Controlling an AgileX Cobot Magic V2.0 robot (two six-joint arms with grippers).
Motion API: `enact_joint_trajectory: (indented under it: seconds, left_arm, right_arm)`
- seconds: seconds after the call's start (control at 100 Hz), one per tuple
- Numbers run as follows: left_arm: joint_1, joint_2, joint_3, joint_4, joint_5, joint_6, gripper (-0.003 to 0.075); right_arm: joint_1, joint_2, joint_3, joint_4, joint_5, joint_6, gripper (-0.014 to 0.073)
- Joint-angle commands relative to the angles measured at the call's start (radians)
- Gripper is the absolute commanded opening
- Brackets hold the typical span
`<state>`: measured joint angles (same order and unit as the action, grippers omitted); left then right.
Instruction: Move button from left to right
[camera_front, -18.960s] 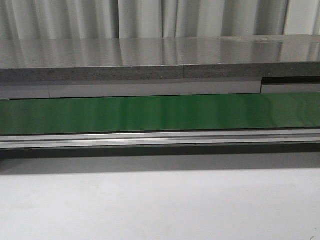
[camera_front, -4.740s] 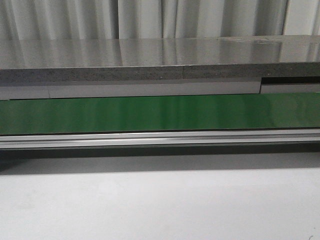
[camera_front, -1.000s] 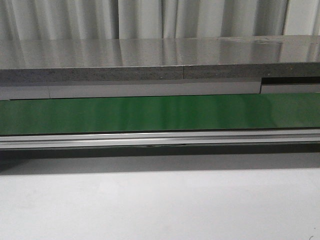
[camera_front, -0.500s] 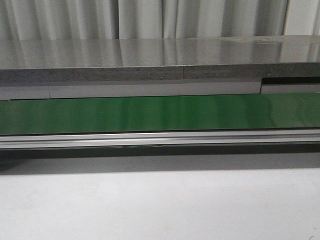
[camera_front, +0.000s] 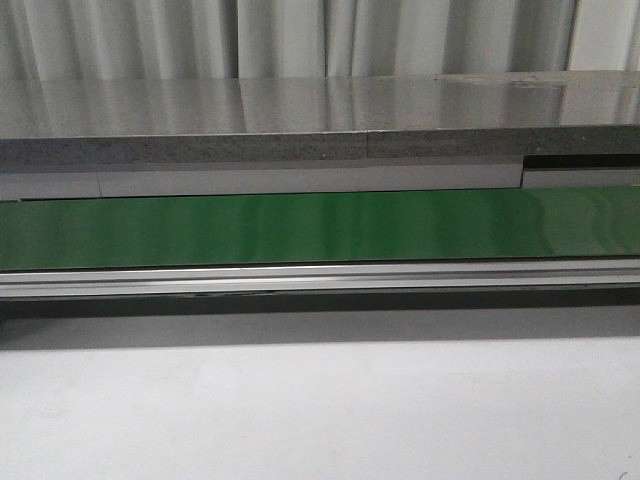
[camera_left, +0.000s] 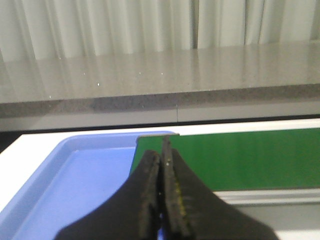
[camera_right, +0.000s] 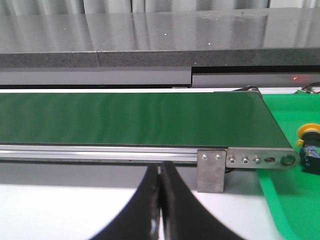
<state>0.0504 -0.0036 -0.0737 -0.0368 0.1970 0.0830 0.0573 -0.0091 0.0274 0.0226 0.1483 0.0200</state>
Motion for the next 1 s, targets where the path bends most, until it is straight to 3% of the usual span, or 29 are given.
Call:
enact_joint_trajectory:
  seconds: [0.0, 0.17, 0.37, 0.99]
  left_arm:
    - [-0.028, -0.029, 0.006, 0.037, -0.099, -0.051, -0.0021]
    - [-0.093, -0.029, 0.053, 0.058, -0.141, -0.100, -0.0021]
    - [-0.093, -0.029, 0.122, 0.058, -0.324, -0.100, -0.0021]
    - [-0.093, -0.029, 0.122, 0.037, -0.237, -0.100, -0.0021]
  right_arm:
    - [0.002, -0.020, -0.017, -0.008, -0.086, 0.002, -0.0068]
    - [0.002, -0.020, -0.017, -0.008, -0.086, 0.002, -0.0068]
    - [0.002, -0.020, -0.017, -0.008, -0.086, 0.002, -0.0068]
    - [0.002, -0.020, -0.017, -0.008, -0.086, 0.002, -0.0068]
